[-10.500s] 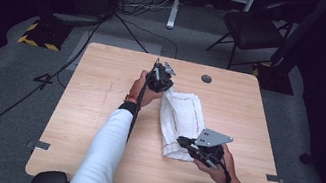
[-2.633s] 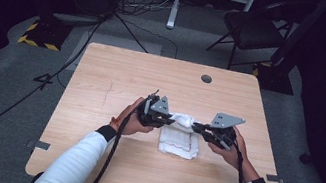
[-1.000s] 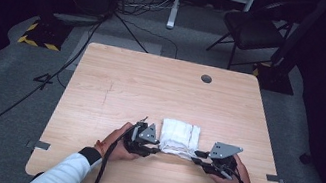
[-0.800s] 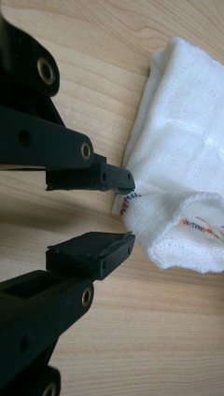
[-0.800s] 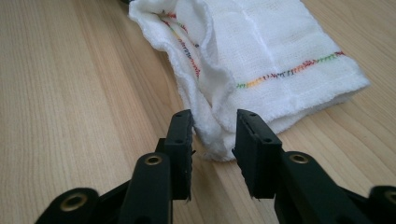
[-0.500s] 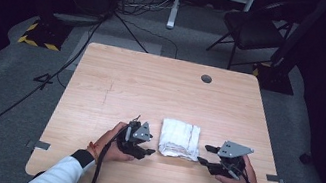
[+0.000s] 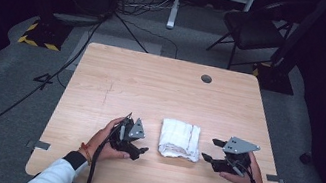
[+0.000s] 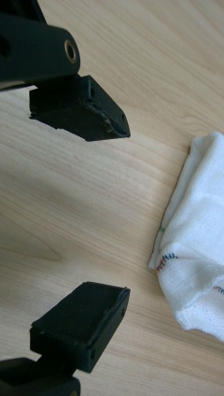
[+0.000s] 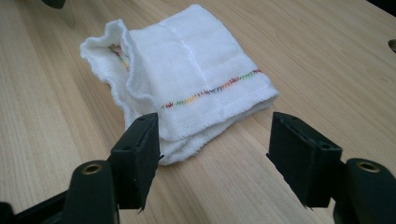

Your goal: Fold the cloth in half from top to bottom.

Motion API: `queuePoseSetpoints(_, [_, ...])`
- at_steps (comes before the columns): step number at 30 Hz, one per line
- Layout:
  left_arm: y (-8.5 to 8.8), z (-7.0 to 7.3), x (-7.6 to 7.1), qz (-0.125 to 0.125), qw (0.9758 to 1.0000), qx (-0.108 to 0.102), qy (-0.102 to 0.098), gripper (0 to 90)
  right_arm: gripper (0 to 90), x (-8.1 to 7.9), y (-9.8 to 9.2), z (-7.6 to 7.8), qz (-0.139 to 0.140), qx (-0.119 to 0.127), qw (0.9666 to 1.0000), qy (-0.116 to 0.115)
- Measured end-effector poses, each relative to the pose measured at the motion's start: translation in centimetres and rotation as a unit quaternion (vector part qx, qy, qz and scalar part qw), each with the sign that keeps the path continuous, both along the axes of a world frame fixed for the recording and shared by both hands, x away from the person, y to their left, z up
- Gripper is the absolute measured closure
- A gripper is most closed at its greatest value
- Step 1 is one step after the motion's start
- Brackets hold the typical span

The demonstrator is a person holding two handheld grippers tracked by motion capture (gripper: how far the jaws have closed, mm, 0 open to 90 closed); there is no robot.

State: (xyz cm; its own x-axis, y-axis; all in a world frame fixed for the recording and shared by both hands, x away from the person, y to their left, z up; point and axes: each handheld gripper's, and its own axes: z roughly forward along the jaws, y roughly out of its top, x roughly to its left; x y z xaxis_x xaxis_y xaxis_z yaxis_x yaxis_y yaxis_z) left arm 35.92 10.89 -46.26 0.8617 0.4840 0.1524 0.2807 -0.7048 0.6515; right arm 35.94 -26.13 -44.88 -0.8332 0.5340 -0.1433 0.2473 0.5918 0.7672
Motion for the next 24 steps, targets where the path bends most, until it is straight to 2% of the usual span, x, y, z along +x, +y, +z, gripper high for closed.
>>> queuePoseSetpoints(6, [1.3, 0.4, -0.5, 0.015, 0.9998, 0.004, -0.015, 20.4, 32.8, -0.2, -0.9, 0.3, -0.011, -0.010, 0.9999, 0.000])
queuePoseSetpoints(12, [2.9, 0.6, -1.2, 0.034, 0.9989, 0.017, -0.026, 20.4, 31.6, -0.7, -2.3, 0.5, -0.031, -0.029, 0.9990, -0.010])
queuePoseSetpoints(20, [5.0, 0.6, -2.2, 0.063, 0.9966, 0.030, -0.045, 20.4, 31.3, -1.2, -4.7, -0.2, -0.063, -0.044, 0.9970, -0.006])
queuePoseSetpoints(24, [5.9, 0.5, -2.6, 0.072, 0.9957, 0.038, -0.045, 20.4, 30.9, -1.5, -5.7, -0.6, -0.076, -0.051, 0.9958, -0.001])
